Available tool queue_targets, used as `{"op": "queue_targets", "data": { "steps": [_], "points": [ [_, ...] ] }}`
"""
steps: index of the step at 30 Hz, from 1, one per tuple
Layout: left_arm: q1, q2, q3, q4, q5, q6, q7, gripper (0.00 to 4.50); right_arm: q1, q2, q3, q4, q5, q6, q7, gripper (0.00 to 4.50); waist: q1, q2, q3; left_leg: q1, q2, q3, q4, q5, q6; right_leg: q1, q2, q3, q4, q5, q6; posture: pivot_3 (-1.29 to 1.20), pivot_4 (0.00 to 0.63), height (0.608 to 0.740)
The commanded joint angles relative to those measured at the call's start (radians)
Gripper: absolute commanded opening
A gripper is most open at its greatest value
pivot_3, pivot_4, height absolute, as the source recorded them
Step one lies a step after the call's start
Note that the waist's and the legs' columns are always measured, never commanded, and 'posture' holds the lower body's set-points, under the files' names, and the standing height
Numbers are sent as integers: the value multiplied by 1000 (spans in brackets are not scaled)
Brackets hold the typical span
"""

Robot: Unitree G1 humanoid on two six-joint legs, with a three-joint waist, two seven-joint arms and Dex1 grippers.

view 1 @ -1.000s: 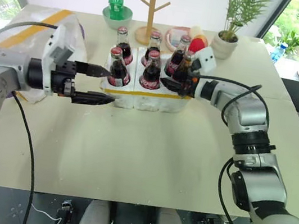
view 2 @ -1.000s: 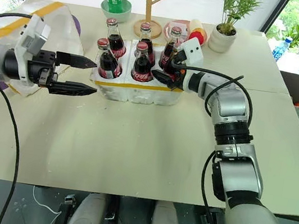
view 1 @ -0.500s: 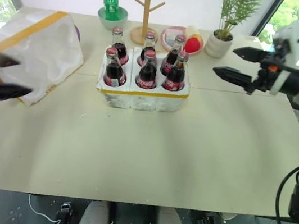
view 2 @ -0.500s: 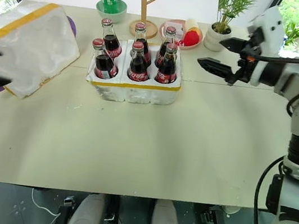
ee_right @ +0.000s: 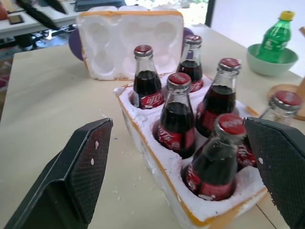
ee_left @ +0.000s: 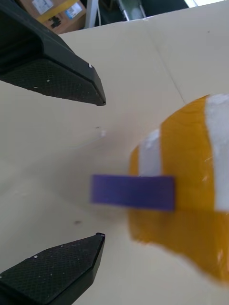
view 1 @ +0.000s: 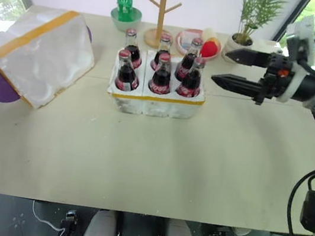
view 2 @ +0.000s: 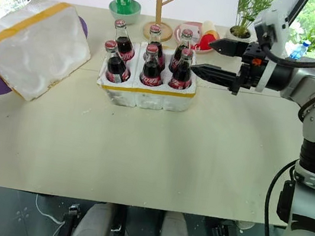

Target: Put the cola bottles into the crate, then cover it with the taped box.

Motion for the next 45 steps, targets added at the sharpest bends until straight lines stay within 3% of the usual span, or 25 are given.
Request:
{"op": "queue_targets", "data": {
  "steps": [1, 10, 13, 18, 20, 29, 37, 45],
  "points": [
    [-184, -48, -144, 157, 133, -49, 3, 4500, 5, -7, -41, -46, 16, -10, -27, 4490, 2, 0, 0, -1, 0, 0, 2, 0, 0, 0, 0, 0, 0, 0, 0, 0, 150, 740],
    [-378, -168, -311, 384, 278, -122, -38, 4500, 70, -47, -90, -131, 39, 4, -66, 4490, -1, -1, 0, -2, 0, 0, 3, -1, 2, -1, -1, 0, -1, 0, 1, 0, 150, 740],
    [-407, -191, -316, 420, 293, -135, -14, 3639, 77, -52, -97, -138, 37, 3, -88, 4500, 0, -1, 0, -1, 0, 0, 3, -1, 2, 0, -1, 0, 0, 0, 1, 0, 150, 740],
    [-437, -214, -310, 458, 297, -148, 14, 1010, 93, -59, -110, -162, 54, 10, -104, 4500, 7, -2, 0, -1, 0, 0, 4, -1, 2, 0, -2, 0, 1, 0, 1, 0, 150, 740],
    [-442, -210, -310, 459, 298, -156, 17, 311, 95, -63, -110, -162, 56, 9, -106, 4500, 6, -2, 0, -1, 0, -1, 4, -1, 2, 0, -2, 0, 2, 0, 1, 0, 150, 740],
    [-466, -177, -244, 379, 258, -283, 158, 311, 104, -122, -124, -132, 61, 31, -100, 4500, 4, -2, 0, -1, 0, -1, 4, -1, 2, 0, -1, 0, 2, 0, 1, 0, 150, 740],
    [-447, -245, -106, 19, 166, -537, 350, 311, 163, -203, -201, -125, 120, 45, -36, 4500, 7, -5, 1, -3, 0, -1, 4, -1, 3, 1, -3, -1, -1, 1, 3, 0, 150, 740],
    [-350, -343, -176, -312, 303, -729, 541, 311, 201, -186, -215, -129, 130, 40, -78, 4500, 3, -5, 0, -2, 0, 0, 4, 0, -1, 1, -2, 0, 0, 2, 3, 0, 150, 740]
  ]
}}
